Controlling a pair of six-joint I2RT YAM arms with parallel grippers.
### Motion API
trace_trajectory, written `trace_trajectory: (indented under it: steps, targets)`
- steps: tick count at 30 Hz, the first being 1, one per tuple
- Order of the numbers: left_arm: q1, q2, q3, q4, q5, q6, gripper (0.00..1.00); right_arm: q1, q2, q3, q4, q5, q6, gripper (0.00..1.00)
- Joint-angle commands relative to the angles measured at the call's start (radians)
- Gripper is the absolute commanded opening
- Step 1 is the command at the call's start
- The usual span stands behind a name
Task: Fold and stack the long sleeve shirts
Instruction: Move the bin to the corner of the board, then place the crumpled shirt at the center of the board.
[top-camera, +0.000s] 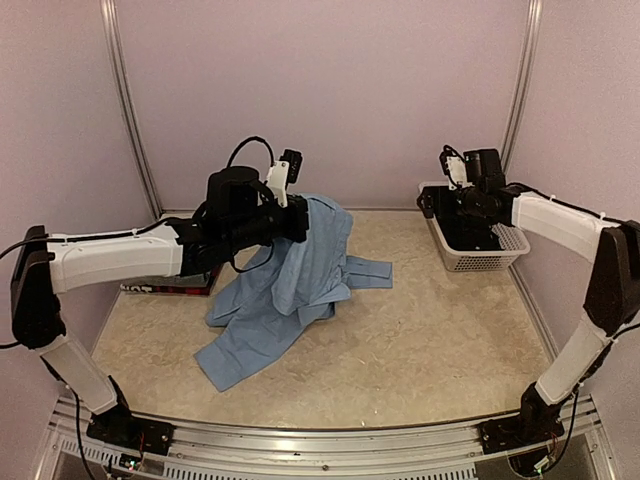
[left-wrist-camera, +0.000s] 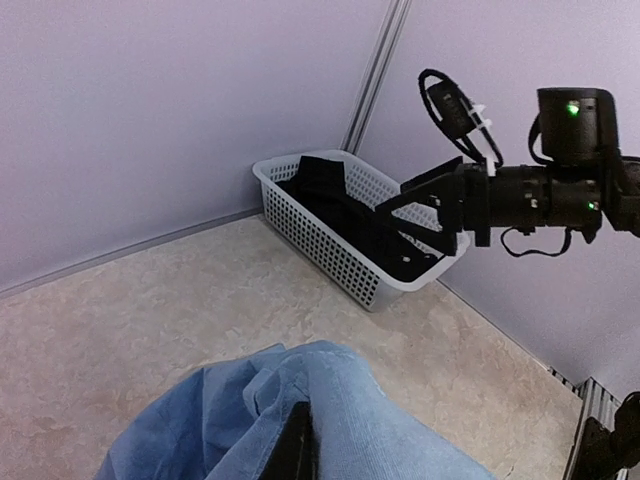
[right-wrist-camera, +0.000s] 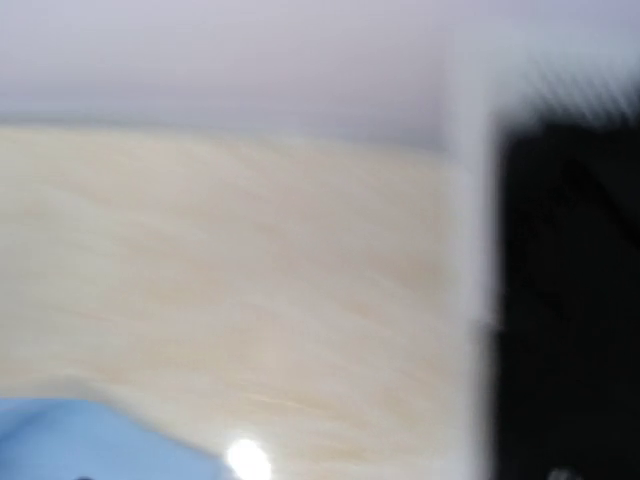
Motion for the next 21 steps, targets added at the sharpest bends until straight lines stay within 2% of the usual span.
trace_trajectory:
  steps: [1,7,12,14,17,18,19,21]
  targets:
    - [0.001,0.068,0.109,-0.027,0.067,-0.055,0.11,0.112,-0.198,-0.164,0.135,-0.14,-0.008,0.95]
    - [-0.016,0.224,0.261,-0.091,0.153,-0.08,0.15,0.138,-0.384,-0.363,0.181,-0.218,0.071,0.94]
    - [-0.027,0.419,0.504,-0.322,0.156,-0.075,0.31,0.173,-0.455,-0.462,0.146,-0.25,0.1,0.94]
    - [-0.026,0.466,0.541,-0.363,0.165,-0.058,0.43,0.198,-0.487,-0.509,0.141,-0.239,0.112,0.94]
    - [-0.016,0.471,0.529,-0.386,0.199,-0.018,0.85,0.231,-0.541,-0.583,0.155,-0.231,0.146,0.95]
    - [-0.01,0.464,0.522,-0.4,0.217,0.005,0.95,0.239,-0.559,-0.605,0.157,-0.229,0.156,0.95]
    - [-0.003,0.457,0.506,-0.405,0.226,0.016,0.98,0.25,-0.582,-0.622,0.159,-0.225,0.167,0.95]
    - [0.015,0.425,0.455,-0.407,0.236,0.031,0.99,0.274,-0.612,-0.655,0.166,-0.224,0.194,0.95]
